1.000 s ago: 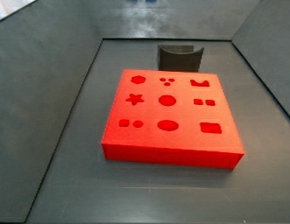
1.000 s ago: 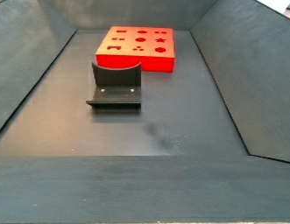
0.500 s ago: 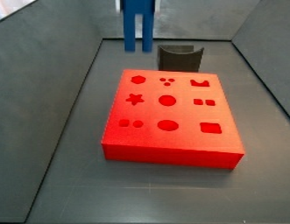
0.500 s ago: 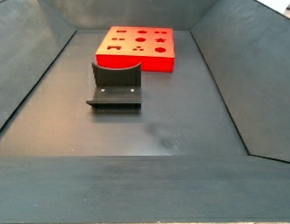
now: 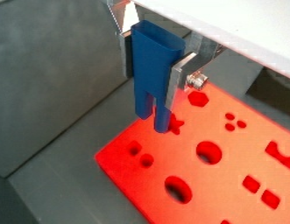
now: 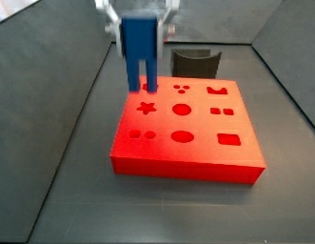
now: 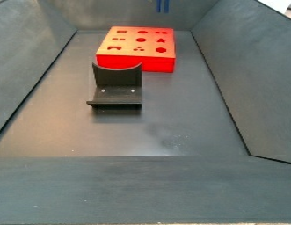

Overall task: Pick up the square-circle object. Move up. Rotate the square-circle object. Move to above the board. Insert the square-circle object.
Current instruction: Insert the square-circle object.

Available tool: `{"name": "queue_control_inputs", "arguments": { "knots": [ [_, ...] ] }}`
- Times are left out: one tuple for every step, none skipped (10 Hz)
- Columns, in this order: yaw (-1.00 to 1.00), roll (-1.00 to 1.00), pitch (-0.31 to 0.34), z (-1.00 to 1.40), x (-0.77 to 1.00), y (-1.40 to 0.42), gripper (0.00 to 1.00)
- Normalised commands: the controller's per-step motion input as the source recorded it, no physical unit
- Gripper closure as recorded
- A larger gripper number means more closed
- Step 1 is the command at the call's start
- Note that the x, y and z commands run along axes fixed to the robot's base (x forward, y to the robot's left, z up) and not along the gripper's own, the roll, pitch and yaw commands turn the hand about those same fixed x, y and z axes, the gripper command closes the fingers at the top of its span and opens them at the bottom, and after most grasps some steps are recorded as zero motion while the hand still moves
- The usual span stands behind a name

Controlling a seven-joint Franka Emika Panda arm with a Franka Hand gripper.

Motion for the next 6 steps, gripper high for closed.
{"name": "queue_control_inputs", "arguments": {
  "knots": [
    [0.00, 0.00, -0.191, -0.89, 0.04, -0.19, 1.00],
    [0.00, 0.01, -0.147, -0.82, 0.04, -0.13, 1.00],
    [0.00, 0.04, -0.157, -0.79, 0.00, -0.08, 1.00],
    [0.00, 0.08, -0.190, -0.70, 0.00, -0.08, 1.00],
    [0.03, 0.19, -0.116, -0.52, 0.00, -0.15, 1.00],
    [0.04, 0.32, -0.021, -0.43, 0.03, -0.17, 1.00]
  ]
}}
